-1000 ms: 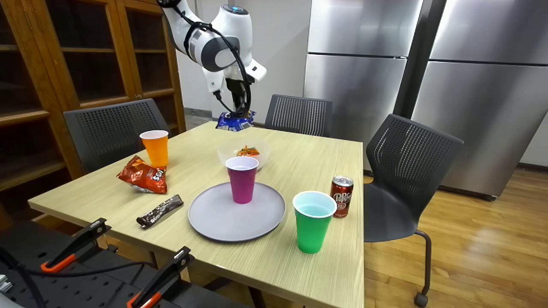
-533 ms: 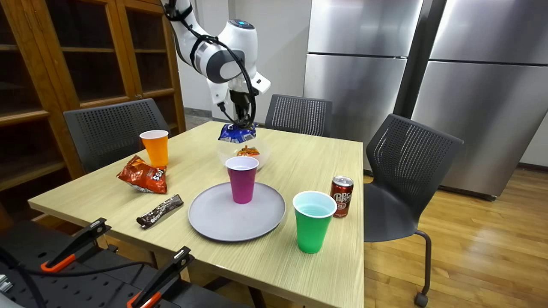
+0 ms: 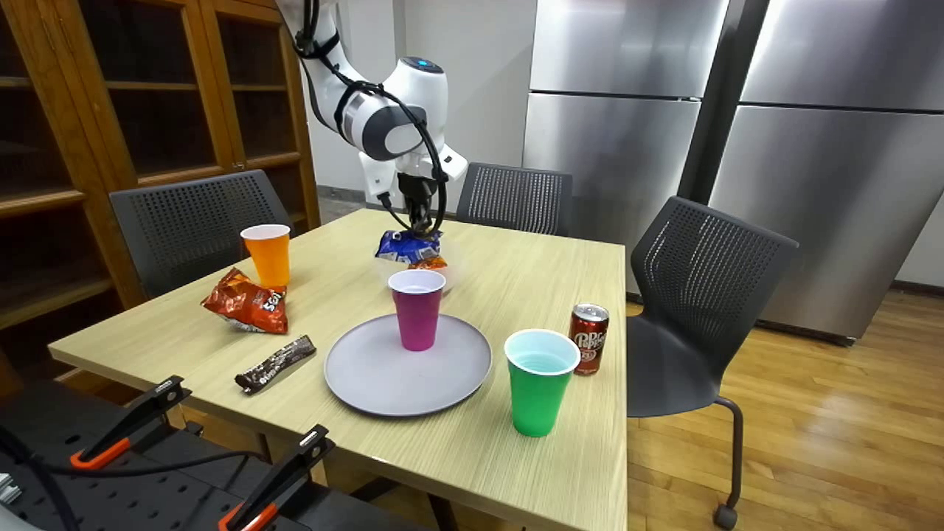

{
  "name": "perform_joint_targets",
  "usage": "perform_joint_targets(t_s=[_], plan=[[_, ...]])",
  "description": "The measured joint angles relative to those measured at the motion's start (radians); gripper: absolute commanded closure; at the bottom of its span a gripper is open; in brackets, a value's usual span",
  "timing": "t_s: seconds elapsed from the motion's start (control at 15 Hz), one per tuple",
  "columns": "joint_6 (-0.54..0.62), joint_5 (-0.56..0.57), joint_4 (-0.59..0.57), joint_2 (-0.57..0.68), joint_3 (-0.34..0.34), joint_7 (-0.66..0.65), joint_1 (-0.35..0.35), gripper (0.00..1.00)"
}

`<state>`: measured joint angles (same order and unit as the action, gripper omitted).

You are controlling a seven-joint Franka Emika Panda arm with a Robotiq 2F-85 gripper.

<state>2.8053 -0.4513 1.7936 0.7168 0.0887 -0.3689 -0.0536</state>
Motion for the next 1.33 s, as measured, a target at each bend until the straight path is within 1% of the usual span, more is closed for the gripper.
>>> perform_joint_targets(t_s=[0.07, 0.13, 0.2, 0.33, 0.67, 0.87, 1.13, 1.33], plan=[[-0.006, 0.0, -0.007, 0.003, -0.001, 0.0, 0.0, 1.0], [-0.012, 0.001, -0.014, 0.006, -0.001, 0.0, 0.0, 0.89], [-0.019, 0.001, -0.021, 0.009, -0.001, 0.0, 0.0, 0.73], [-0.028, 0.001, -0.032, 0.013, -0.001, 0.0, 0.0, 0.6], [-0.029, 0.001, -0.047, 0.014, -0.001, 0.0, 0.004, 0.22], [-0.027, 0.001, -0.05, 0.01, -0.001, 0.0, 0.004, 0.01], [-0.021, 0.001, -0.045, -0.016, 0.004, 0.002, 0.004, 0.0], [-0.011, 0.0, -0.02, -0.054, 0.011, 0.01, 0.004, 0.0]])
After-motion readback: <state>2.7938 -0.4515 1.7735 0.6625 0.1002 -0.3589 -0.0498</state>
